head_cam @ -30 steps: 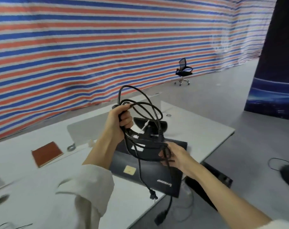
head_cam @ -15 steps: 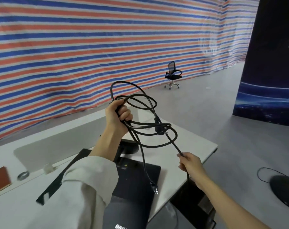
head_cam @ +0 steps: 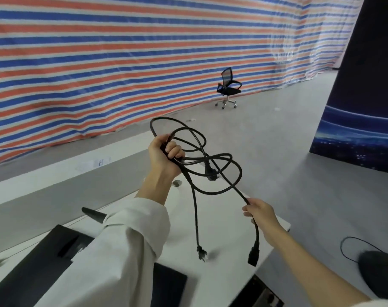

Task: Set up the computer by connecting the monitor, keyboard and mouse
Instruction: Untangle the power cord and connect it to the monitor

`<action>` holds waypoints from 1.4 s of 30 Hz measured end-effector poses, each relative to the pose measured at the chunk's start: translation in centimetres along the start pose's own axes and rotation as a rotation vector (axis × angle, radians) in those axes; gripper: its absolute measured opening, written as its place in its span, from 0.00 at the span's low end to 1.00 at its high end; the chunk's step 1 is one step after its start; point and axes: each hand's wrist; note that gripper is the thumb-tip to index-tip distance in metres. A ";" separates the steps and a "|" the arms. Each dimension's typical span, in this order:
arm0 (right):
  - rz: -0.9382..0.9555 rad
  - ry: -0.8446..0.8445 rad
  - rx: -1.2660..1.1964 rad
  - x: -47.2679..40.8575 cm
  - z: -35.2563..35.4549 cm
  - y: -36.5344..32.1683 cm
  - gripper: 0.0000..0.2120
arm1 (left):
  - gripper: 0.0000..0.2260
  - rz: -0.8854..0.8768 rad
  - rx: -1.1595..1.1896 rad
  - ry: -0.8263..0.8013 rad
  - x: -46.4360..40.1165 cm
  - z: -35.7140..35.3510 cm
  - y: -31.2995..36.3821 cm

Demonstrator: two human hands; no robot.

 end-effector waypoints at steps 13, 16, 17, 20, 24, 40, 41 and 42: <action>-0.243 -0.133 0.010 -17.7 -0.5 4.2 0.12 | 0.10 0.147 -0.259 0.233 -13.6 5.9 -3.1; -0.261 -0.107 0.009 -20.9 -1.0 4.4 0.12 | 0.09 0.210 -0.651 0.383 -14.3 8.3 -4.2; -0.266 -0.103 0.011 -21.9 -1.4 4.5 0.12 | 0.10 0.232 -0.762 0.434 -14.4 9.5 -4.7; -0.277 -0.079 -0.006 -23.7 -2.5 4.4 0.12 | 0.05 0.311 -0.883 0.538 -13.8 12.8 -5.7; -0.291 -0.060 -0.037 -25.2 -3.6 4.1 0.13 | 0.10 0.337 -0.869 0.520 -12.4 15.6 -5.9; -0.128 -0.162 -0.242 -22.7 -6.2 1.8 0.14 | 0.20 0.007 -1.172 0.443 -9.3 15.1 -1.5; -0.115 -0.155 -0.224 -22.5 -6.2 1.5 0.15 | 0.23 0.005 -1.143 0.411 -9.2 14.7 -1.0; -0.102 -0.149 -0.213 -22.4 -6.3 1.1 0.16 | 0.24 0.013 -1.123 0.383 -9.2 14.3 -0.6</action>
Point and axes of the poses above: each hand's wrist, its own x-axis away from the middle knuckle, its own z-axis out of the back of the hand, y = z × x, and after that the axes turned 1 degree about y, right-handed
